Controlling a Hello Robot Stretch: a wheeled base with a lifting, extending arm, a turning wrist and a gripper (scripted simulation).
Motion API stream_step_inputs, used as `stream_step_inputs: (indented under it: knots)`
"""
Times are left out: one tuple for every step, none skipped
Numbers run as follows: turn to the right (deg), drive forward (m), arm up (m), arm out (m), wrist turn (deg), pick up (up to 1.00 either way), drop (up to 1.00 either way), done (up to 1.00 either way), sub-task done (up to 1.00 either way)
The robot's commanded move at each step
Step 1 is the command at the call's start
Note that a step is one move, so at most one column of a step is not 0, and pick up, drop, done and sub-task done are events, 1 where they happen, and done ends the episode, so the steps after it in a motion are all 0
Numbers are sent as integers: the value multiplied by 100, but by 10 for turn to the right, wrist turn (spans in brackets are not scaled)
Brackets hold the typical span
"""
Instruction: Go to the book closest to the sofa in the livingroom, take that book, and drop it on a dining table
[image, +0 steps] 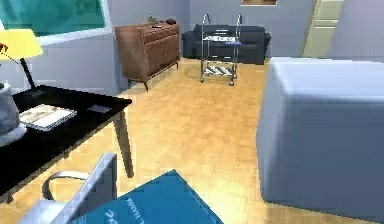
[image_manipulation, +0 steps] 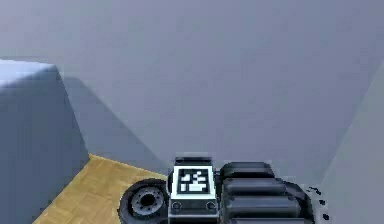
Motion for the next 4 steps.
stream_step_inputs:
  knots:
    - [-450, 0, 0, 0, 0, 0, 0, 0, 0]
    - [-360, 0, 0, 0, 0, 0, 0, 0, 0]
    - [0, 45, 0, 0, 0, 0, 0, 0, 0]
    - [-330, 0, 0, 0, 0, 0, 0, 0, 0]
